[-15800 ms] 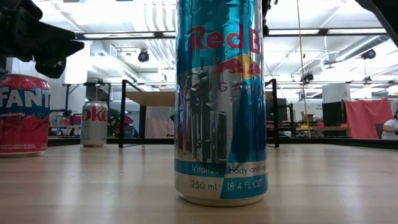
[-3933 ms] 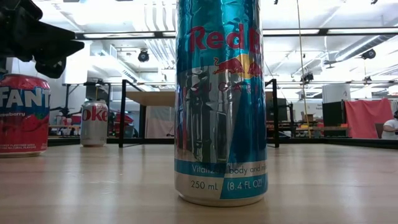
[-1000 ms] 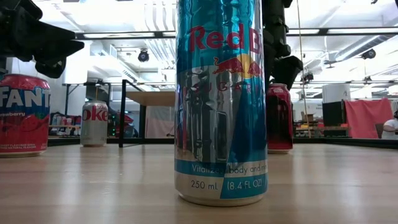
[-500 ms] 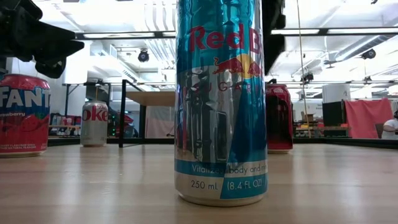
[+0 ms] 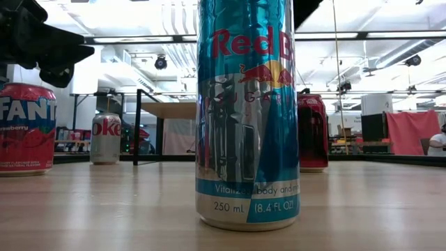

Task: Place canned beverage on shelf
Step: Put the top blue and soda can on the shelf

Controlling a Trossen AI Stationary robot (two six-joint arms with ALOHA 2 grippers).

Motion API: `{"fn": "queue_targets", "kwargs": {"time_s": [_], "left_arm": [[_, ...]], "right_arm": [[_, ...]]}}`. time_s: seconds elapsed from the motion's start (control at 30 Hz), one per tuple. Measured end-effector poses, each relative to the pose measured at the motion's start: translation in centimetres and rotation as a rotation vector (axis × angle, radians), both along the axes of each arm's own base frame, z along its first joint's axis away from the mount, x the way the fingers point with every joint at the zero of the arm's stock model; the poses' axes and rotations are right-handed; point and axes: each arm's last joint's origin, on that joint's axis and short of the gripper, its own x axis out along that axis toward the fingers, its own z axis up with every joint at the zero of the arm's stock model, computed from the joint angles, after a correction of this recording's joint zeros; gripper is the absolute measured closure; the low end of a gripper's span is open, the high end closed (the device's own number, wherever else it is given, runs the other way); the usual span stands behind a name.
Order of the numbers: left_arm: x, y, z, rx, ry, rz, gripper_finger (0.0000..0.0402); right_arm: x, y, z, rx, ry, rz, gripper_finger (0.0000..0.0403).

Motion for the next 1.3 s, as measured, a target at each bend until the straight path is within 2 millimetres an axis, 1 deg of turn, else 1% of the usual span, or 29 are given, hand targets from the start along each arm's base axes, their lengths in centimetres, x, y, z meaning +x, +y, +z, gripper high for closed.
{"fn": "queue_targets", "kwargs": {"time_s": [0.17, 0.4, 0.67, 0.8, 1.07, 1.3], "left_arm": [[0.0, 0.0, 0.0, 0.0, 0.0, 0.0, 0.0283], [0.0, 0.0, 0.0, 0.0, 0.0, 0.0, 0.0283], [0.0, 0.0, 0.0, 0.0, 0.0, 0.0, 0.0283], [0.0, 0.0, 0.0, 0.0, 0.0, 0.0, 0.0283], [0.0, 0.0, 0.0, 0.0, 0.0, 0.0, 0.0283], [0.0, 0.0, 0.0, 0.0, 0.0, 0.0, 0.0283]], "right_arm": [[0.8, 0.0, -0.5, 0.001, -0.079, 0.0, 0.0003], [1.3, -0.3, -2.7, 0.004, -0.129, -0.009, 0.0003], [1.5, -1.1, -4.4, -0.003, -0.158, -0.044, 0.0003], [1.6, -1.4, -5.1, -0.001, -0.187, -0.016, 0.0003], [1.3, -2.7, -6.3, -0.008, -0.171, -0.067, 0.0003], [1.1, -2.8, -6.8, 0.041, -0.159, -0.083, 0.0003]]}}
